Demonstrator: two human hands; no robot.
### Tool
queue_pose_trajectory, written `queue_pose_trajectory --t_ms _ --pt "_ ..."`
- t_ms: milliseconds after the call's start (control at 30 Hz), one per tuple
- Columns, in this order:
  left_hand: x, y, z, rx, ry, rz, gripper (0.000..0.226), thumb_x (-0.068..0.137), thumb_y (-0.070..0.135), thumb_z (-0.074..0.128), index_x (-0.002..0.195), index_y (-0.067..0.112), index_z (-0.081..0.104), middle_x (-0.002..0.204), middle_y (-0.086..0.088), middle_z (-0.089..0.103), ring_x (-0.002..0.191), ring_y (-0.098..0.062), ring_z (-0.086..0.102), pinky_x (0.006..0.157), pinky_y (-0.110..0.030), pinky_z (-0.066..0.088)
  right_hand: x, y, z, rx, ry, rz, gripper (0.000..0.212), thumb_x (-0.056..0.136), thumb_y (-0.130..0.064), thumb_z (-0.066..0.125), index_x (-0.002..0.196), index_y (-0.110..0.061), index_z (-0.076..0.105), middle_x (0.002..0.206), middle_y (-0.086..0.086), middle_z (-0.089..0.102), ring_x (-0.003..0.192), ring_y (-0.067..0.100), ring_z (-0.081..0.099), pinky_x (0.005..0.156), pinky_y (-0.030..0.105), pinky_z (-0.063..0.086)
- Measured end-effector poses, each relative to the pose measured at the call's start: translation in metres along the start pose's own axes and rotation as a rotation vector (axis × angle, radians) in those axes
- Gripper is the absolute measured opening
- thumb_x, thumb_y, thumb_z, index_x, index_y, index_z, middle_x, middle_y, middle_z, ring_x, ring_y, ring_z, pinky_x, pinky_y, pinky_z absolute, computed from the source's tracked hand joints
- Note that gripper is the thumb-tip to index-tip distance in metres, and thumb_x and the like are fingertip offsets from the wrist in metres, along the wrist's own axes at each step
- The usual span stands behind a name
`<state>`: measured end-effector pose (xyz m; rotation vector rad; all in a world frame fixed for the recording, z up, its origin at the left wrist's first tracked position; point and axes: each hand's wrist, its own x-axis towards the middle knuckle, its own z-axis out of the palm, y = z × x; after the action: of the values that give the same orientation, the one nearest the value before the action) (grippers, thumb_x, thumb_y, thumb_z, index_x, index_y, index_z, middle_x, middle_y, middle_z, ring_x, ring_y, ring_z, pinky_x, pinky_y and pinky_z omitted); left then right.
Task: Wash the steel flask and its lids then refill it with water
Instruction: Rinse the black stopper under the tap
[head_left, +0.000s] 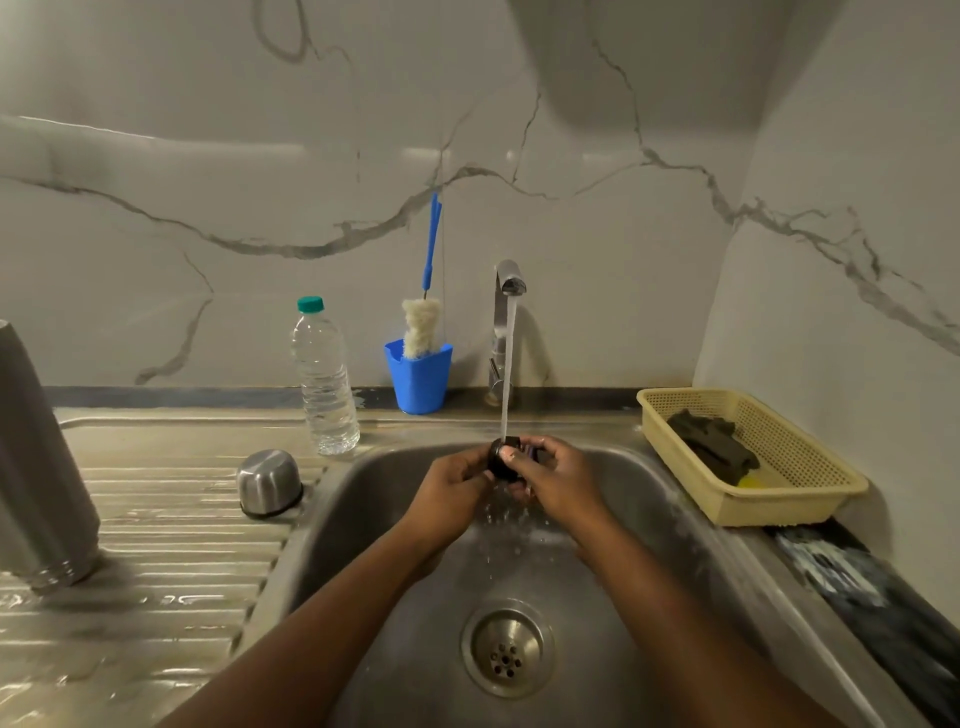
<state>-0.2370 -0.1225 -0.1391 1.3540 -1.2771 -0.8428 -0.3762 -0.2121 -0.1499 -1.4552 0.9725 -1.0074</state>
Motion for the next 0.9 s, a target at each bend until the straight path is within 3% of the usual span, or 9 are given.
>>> queue_pose_trajectory --t_ms 100,267,433,567,700,900 --pt "-0.001 0.001 0.0 -0.025 0.014 0.013 0.044 0.106 -0.004 0.046 0.117 0.029 0.073 0.108 0.001 0.081 0.103 -0.014 0.076 0.088 -0.027 0.06 0.003 0.002 -0.001 0.068 0.021 0.005 0.038 0.093 -0.022 0.077 0.129 -0.019 0.066 0.124 0.009 0.069 0.102 0.021 0.074 0.076 0.027 0.064" --pt "-0.001 0.001 -0.001 -0.044 0.078 0.026 0.04 0.104 -0.005 0.049 0.111 0.024 0.076 0.101 0.002 0.082 0.094 -0.012 0.078 0.078 -0.021 0.059 0.002 -0.002 -0.001 0.2 -0.003 0.048 0.035 0.098 -0.018 0.07 0.133 -0.012 0.066 0.117 0.016 0.072 0.094 0.023 0.077 0.068 0.025 0.061" --pt "0.004 -0.007 0.0 -0.061 0.153 0.003 0.028 0.107 0.01 0.055 0.131 0.02 0.068 0.114 0.001 0.078 0.106 -0.014 0.075 0.094 -0.034 0.061 -0.001 0.002 0.001 0.05 -0.02 0.017 0.036 0.096 -0.035 0.073 0.129 -0.022 0.069 0.108 0.006 0.076 0.078 0.013 0.077 0.068 0.023 0.06" --pt "0.003 -0.006 0.002 -0.093 0.102 -0.007 0.028 0.107 0.009 0.055 0.127 0.023 0.068 0.11 0.0 0.08 0.102 -0.014 0.077 0.092 -0.033 0.062 0.001 0.006 0.003 -0.012 -0.019 -0.019 0.042 0.094 -0.044 0.073 0.132 -0.028 0.068 0.112 -0.002 0.076 0.083 0.01 0.078 0.08 0.032 0.064" --pt "0.003 -0.008 0.002 -0.127 0.105 -0.02 0.027 0.106 0.006 0.058 0.113 0.029 0.069 0.104 -0.001 0.081 0.099 -0.018 0.079 0.093 -0.037 0.062 -0.001 0.001 0.004 0.045 -0.037 -0.037 0.03 0.1 -0.034 0.068 0.13 -0.029 0.069 0.109 -0.003 0.077 0.079 0.01 0.076 0.075 0.026 0.061" --pt "0.005 -0.01 0.003 -0.16 0.096 -0.038 0.024 0.106 0.007 0.056 0.118 0.024 0.068 0.105 -0.004 0.081 0.102 -0.02 0.078 0.094 -0.039 0.062 -0.003 0.002 0.002 0.076 -0.028 -0.032 0.021 0.093 -0.026 0.077 0.114 -0.023 0.074 0.102 -0.001 0.08 0.089 0.011 0.076 0.074 0.022 0.059"
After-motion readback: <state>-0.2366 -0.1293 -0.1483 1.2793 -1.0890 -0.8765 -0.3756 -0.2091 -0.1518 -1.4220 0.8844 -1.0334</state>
